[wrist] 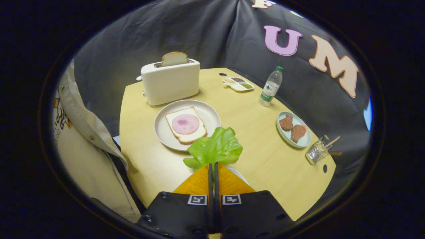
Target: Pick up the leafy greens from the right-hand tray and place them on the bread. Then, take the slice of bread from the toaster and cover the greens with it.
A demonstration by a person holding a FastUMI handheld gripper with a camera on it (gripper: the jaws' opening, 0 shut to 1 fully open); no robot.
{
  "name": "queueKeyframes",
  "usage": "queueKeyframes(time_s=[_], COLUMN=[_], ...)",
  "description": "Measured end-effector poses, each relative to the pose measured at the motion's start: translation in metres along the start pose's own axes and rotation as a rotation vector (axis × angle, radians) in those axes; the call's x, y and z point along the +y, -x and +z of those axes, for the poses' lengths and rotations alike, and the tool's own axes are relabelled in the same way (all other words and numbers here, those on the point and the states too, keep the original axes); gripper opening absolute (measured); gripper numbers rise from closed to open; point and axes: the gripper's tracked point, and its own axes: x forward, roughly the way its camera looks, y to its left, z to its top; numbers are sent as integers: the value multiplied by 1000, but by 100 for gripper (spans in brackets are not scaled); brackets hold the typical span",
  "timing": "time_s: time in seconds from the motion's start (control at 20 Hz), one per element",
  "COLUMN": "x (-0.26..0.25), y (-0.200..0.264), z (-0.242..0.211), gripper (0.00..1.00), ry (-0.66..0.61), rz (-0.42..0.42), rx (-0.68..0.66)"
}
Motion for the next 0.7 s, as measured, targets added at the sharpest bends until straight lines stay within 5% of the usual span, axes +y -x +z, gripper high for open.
queueKeyframes(time_s=[0.7], x=[56], y=[-49], z=[71], gripper=[4], ry=[128], rz=[114], rx=[-25])
